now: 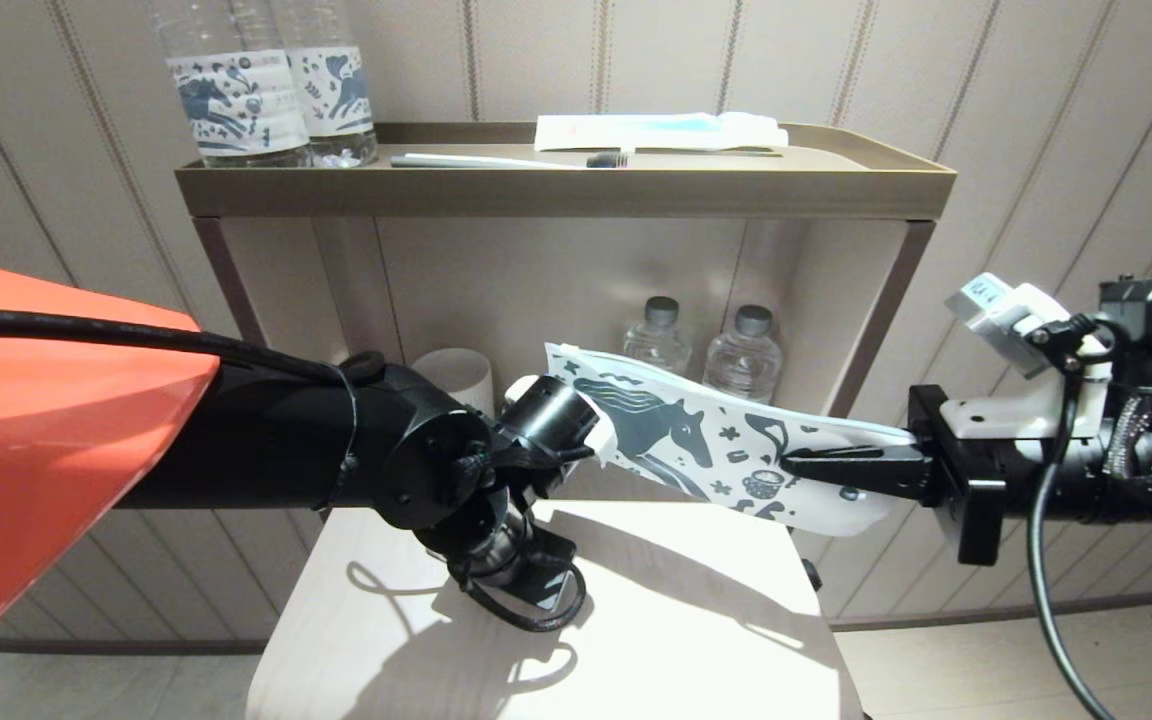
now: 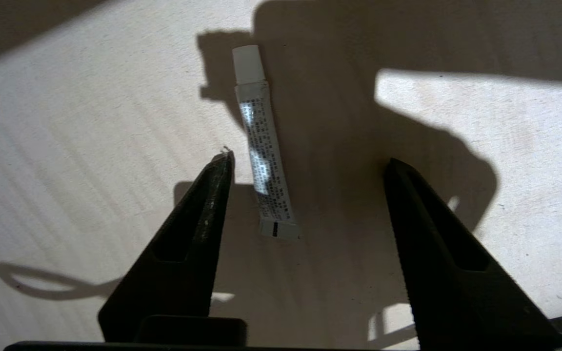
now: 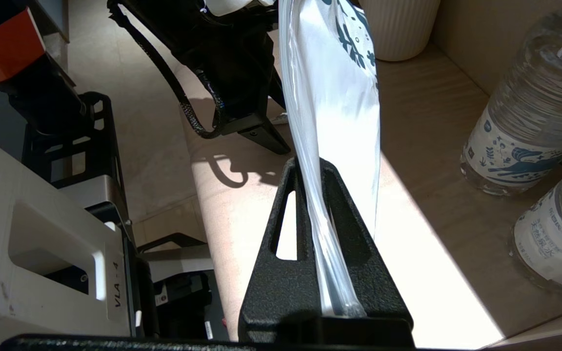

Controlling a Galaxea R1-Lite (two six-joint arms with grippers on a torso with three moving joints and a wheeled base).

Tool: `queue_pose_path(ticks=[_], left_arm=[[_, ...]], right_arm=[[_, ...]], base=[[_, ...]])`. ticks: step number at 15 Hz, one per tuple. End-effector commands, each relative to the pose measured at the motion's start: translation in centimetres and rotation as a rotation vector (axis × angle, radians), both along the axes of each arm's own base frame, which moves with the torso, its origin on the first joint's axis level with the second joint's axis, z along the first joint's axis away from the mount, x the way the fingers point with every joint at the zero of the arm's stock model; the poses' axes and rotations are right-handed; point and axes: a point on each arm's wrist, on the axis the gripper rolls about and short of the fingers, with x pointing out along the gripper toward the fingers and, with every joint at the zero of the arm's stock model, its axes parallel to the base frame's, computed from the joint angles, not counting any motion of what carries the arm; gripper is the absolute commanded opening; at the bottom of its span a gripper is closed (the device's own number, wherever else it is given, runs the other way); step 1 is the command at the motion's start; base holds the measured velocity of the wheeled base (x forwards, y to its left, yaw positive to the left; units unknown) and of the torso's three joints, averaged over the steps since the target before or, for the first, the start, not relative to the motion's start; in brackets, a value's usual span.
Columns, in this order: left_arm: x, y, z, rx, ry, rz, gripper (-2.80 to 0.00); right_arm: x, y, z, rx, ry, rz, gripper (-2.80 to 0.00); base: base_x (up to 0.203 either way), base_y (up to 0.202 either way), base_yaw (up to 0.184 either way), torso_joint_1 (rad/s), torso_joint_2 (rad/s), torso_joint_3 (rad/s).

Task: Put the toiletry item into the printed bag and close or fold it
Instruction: Pick up the toothpaste

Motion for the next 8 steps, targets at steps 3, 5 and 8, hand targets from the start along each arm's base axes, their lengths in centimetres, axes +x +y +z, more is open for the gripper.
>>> queue_pose_path(ticks=[3,5,8], left_arm=[[0.2,0.1,-0.6,0.016,0.014,0.006,-2.80],[0.0,0.2,-0.4,0.015,0.013,0.005,-2.80],[-0.4,0.7,0.6,0.001,0.002,0.008,-2.80]], right_arm=[[0.1,-0.1,-0.1,0.001,0.002,0.000,-2.80],[0.2,-0.1,-0.1,0.001,0.003,0.000,-2.80],[0.2,-0.1,0.0,0.003,0.000,-0.002,-2.80]], base=[[0.000,0.000,0.000,0.000,0.00,0.000],[0.000,0.000,0.000,0.000,0.00,0.000],[0.000,0.000,0.000,0.000,0.00,0.000]])
